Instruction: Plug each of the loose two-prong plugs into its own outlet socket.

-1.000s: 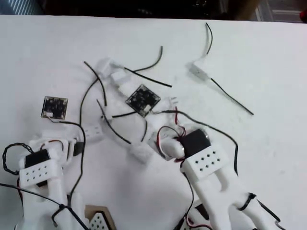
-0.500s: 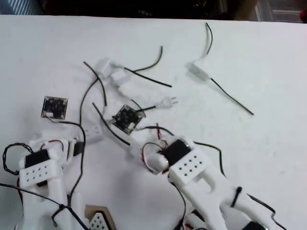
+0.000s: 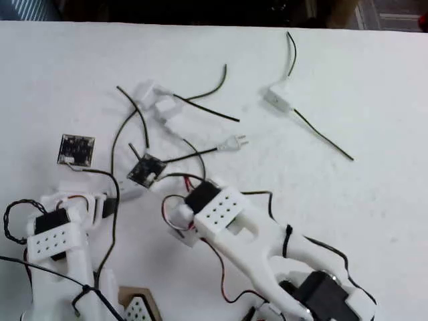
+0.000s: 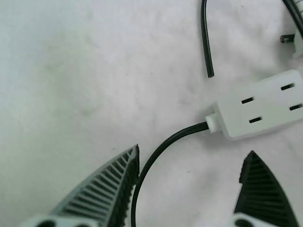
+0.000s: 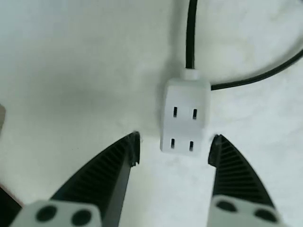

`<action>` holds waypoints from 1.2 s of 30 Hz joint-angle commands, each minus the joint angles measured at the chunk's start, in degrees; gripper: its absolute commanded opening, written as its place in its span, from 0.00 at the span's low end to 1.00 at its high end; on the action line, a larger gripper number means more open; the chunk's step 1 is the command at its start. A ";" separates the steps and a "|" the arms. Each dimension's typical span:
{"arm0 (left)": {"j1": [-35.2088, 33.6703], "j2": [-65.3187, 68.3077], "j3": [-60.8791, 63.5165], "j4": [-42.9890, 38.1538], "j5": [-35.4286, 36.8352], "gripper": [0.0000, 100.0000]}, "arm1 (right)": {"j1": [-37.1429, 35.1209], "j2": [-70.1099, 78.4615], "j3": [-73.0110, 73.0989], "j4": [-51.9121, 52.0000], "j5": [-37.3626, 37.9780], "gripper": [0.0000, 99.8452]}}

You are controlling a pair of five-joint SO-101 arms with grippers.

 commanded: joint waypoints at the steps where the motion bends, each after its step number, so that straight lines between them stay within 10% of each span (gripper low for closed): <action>1: -0.31 -1.36 -0.18 -0.79 -0.18 0.34 | -0.22 1.89 -2.46 -2.59 -0.53 0.23; 16: -0.40 -1.36 -0.18 -0.79 -0.18 0.34 | 6.11 13.85 -7.65 -6.64 -1.41 0.03; 29: -0.40 -1.36 -0.18 -0.79 -0.18 0.34 | 8.57 -2.59 -10.99 1.63 -48.26 0.02; 36: -0.40 -1.36 -0.18 -0.79 -0.18 0.34 | 13.85 -2.07 -10.81 0.04 -55.12 0.02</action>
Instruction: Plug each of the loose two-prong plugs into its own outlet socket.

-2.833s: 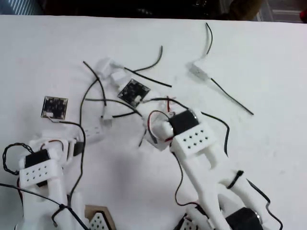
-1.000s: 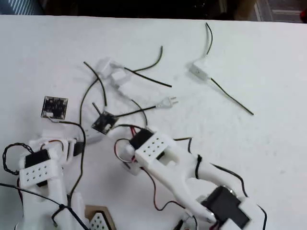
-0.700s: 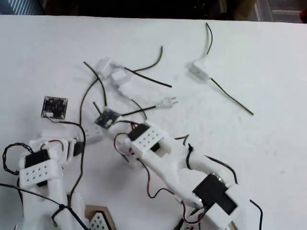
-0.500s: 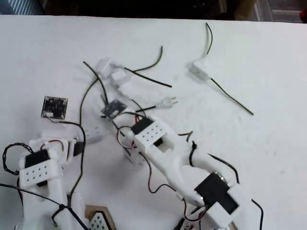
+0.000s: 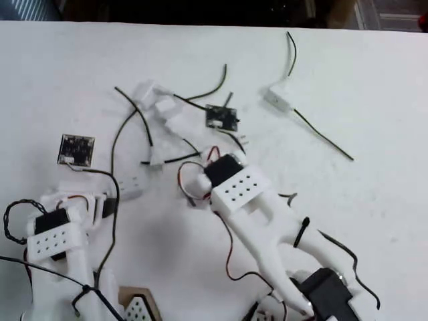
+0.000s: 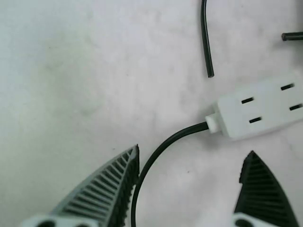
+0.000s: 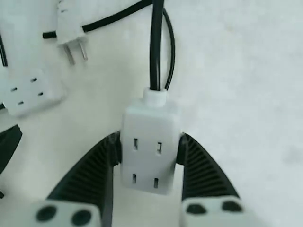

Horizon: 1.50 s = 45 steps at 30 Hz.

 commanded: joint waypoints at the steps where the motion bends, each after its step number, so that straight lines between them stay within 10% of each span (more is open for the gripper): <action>1: -0.40 -1.36 -0.18 -0.79 -0.18 0.34 | 3.74 -0.48 -2.55 -1.71 -3.52 0.02; 14: -0.40 -1.36 -0.18 -0.79 -0.18 0.34 | 3.74 5.49 -2.90 -2.51 -4.22 0.21; 24: -0.40 -1.36 -0.09 -0.79 -0.18 0.34 | 3.74 -3.21 -3.34 -12.62 16.35 0.21; 37: -0.31 -1.36 0.18 -0.97 -0.18 0.34 | 2.59 22.90 -23.56 -13.58 37.45 0.21; 45: -0.31 -1.36 0.18 -0.88 -0.18 0.34 | -4.26 33.89 -32.44 -13.93 31.03 0.21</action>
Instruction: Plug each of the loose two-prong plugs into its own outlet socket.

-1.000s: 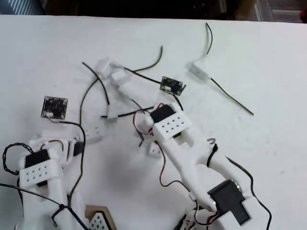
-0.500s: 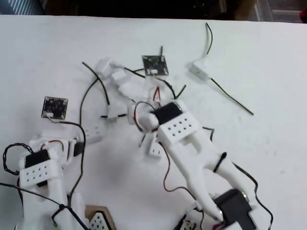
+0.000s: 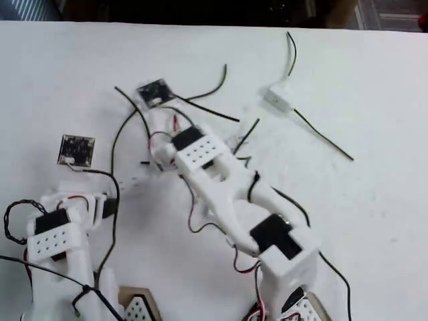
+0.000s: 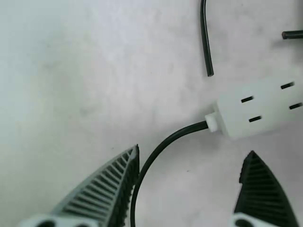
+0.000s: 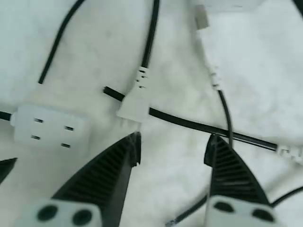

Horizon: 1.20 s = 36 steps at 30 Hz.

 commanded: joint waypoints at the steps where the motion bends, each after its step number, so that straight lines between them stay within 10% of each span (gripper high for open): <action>1: -0.31 -1.36 0.00 -0.88 -0.18 0.34 | -1.27 2.86 -6.68 -0.75 -4.04 0.21; 20: -0.31 -1.36 0.00 -0.88 -0.18 0.34 | -1.63 23.60 -23.47 1.36 -4.75 0.02; 36: -0.31 -1.36 0.00 -1.05 -0.18 0.34 | 10.59 0.84 -24.18 28.09 6.42 0.02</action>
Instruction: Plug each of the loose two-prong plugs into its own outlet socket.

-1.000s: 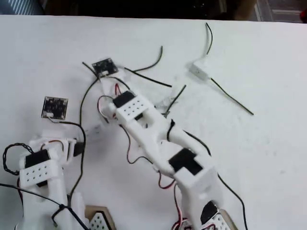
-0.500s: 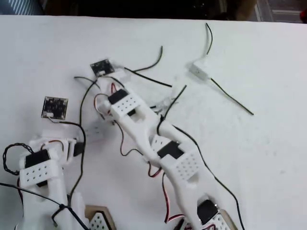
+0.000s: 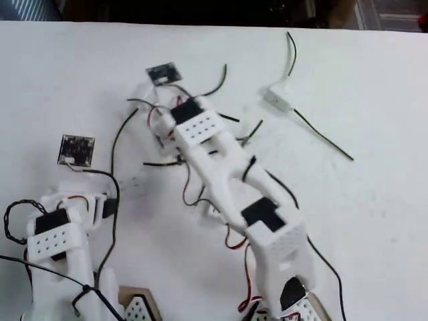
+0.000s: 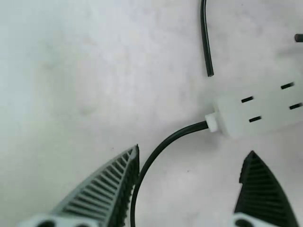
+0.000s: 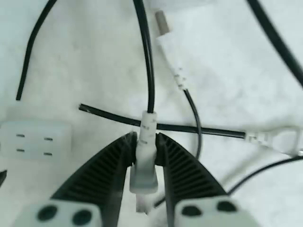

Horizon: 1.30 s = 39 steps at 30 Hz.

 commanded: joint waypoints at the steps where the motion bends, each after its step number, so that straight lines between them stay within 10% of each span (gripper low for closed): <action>1: -0.31 -1.36 0.00 -1.05 -0.18 0.34 | 4.79 -8.04 -1.23 7.78 6.95 0.02; 13: -0.31 -1.36 0.00 -1.05 -0.18 0.34 | 19.74 -11.38 5.19 21.49 27.25 0.02; 39: -0.31 -1.36 0.09 -1.05 -0.18 0.34 | 22.29 -4.62 29.45 9.45 36.04 0.08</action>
